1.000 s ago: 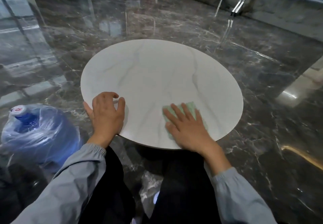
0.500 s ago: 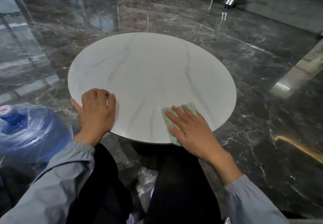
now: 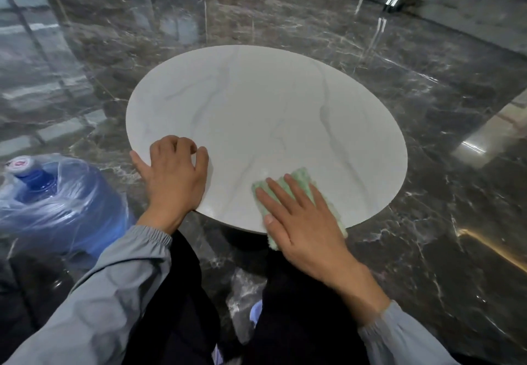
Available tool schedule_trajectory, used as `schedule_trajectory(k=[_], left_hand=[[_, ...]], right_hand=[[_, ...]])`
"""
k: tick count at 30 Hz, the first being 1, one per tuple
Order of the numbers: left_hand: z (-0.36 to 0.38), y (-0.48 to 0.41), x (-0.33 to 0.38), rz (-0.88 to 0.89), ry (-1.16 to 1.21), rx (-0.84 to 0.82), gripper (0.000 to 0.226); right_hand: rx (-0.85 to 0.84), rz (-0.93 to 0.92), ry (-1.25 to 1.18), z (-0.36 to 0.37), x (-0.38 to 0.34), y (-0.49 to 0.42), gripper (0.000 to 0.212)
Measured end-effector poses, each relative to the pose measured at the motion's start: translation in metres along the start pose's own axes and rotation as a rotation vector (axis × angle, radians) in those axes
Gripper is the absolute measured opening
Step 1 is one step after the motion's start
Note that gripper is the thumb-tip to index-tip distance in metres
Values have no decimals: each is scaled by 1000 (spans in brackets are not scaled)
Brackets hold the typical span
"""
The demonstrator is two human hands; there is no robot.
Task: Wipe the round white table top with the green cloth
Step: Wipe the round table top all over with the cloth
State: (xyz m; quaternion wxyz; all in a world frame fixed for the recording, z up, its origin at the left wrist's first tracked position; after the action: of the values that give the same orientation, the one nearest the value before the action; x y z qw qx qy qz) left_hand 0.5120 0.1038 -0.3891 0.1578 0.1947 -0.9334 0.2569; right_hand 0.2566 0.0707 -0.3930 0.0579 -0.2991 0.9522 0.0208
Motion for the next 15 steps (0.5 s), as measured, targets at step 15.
schedule_trajectory(k=[15], left_hand=[[1,1,-1,8,23,11,27]], right_hand=[[75,-362,141,1,45,16,55]])
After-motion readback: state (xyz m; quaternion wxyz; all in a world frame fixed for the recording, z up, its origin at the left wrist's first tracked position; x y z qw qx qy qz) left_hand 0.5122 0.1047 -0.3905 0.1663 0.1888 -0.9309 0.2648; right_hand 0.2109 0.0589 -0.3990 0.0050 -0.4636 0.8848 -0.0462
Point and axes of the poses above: each hand's wrist, its own y-axis away from the middle knuckle, its own z-axis out of the palm, x = y × z, the point moved 5 cm from there along -y, towards the middle knuckle, and after that the axes turned 15 degrees about z, right-handed, at the moved point
